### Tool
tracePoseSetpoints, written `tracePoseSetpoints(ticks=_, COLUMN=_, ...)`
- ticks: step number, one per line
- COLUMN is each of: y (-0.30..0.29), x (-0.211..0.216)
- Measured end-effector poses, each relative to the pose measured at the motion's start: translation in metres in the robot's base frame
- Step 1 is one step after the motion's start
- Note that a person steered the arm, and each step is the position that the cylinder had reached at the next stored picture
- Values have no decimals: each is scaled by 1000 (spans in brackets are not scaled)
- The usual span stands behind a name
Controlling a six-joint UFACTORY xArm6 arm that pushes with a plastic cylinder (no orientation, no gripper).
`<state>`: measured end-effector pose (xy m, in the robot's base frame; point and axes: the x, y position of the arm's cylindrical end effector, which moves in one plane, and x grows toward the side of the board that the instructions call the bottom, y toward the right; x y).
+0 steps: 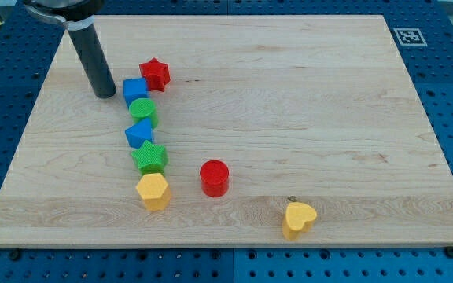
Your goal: Move your arm to red star
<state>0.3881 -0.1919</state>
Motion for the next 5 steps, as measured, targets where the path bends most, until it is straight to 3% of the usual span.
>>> tracePoseSetpoints(ticks=3, y=31, x=1)
tracePoseSetpoints(ticks=4, y=-20, x=-5)
tracePoseSetpoints(ticks=5, y=-41, x=-56)
